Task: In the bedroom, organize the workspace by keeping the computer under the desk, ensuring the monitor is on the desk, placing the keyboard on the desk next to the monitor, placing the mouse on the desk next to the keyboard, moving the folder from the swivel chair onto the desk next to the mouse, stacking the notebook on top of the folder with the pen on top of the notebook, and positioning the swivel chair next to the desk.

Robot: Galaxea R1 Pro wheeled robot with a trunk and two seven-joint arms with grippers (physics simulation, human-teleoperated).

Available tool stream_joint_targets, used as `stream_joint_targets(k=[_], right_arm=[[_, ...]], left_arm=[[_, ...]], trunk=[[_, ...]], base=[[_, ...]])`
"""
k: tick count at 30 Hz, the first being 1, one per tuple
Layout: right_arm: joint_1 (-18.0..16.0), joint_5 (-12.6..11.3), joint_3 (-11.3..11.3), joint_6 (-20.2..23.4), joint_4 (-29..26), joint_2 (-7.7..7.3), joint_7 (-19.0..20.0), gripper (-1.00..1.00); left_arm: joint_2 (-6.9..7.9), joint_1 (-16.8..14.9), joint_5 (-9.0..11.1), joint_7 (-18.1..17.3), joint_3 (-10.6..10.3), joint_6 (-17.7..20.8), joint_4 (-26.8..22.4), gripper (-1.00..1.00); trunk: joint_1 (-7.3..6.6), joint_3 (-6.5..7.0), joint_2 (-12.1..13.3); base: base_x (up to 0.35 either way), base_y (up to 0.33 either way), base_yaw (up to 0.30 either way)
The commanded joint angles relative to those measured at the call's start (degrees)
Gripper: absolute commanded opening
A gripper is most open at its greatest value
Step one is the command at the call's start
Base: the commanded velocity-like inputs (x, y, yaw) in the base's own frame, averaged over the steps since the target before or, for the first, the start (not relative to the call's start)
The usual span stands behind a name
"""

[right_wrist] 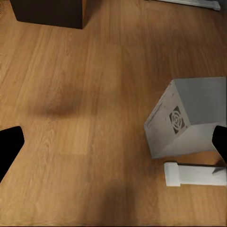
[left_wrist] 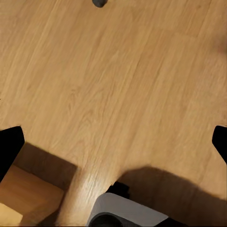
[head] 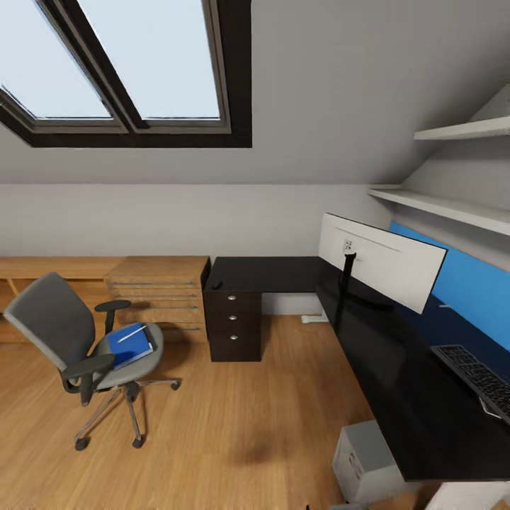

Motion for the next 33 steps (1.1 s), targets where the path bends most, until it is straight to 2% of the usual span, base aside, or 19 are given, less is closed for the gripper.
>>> stream_joint_targets(k=[1,7,9,14,22,28,33], right_arm=[[-0.1,-0.3,0.5,-0.2,0.1,0.04,-0.2,1.00],[-0.1,-0.4,0.5,-0.4,0.1,0.16,-0.3,1.00],[-0.1,-0.4,0.5,-0.4,0.1,0.15,-0.3,1.00],[-0.1,-0.3,0.5,-0.4,0.1,0.13,-0.2,1.00],[-0.1,-0.3,0.5,-0.5,0.1,0.11,-0.2,1.00],[-0.1,-0.4,0.4,-0.4,0.0,-0.02,-0.2,1.00],[-0.1,-0.4,0.4,-0.4,0.1,-0.06,-0.2,1.00]], left_arm=[[-0.03,0.0,0.6,0.3,-0.5,-0.3,0.0,1.00],[-0.32,0.0,0.6,0.3,-0.6,-0.3,1.0,1.00],[-1.15,0.0,0.5,0.3,-1.6,-0.3,1.7,1.00],[-1.41,0.0,0.6,0.3,-2.2,-0.3,2.0,1.00],[-1.53,0.0,0.6,0.2,-2.5,-0.4,2.2,1.00],[-1.48,0.0,0.4,-0.1,-2.8,-0.4,3.4,1.00],[-1.48,0.0,0.4,-0.1,-3.8,-0.4,3.5,1.00]], trunk=[[-0.01,-0.08,-0.1],[-0.01,-0.08,-0.1],[-0.01,-0.08,-0.1],[-0.01,-0.08,-0.1],[-0.01,-0.08,-0.1],[-0.01,-0.08,-0.1],[-0.01,-0.08,-0.1]], base=[[-0.343,0.000,0.000],[-0.343,-0.001,-0.017],[-0.342,-0.041,-0.163],[-0.248,-0.061,-0.237],[-0.051,-0.013,-0.250],[-0.003,-0.207,-0.033],[-0.001,-0.307,-0.008]])
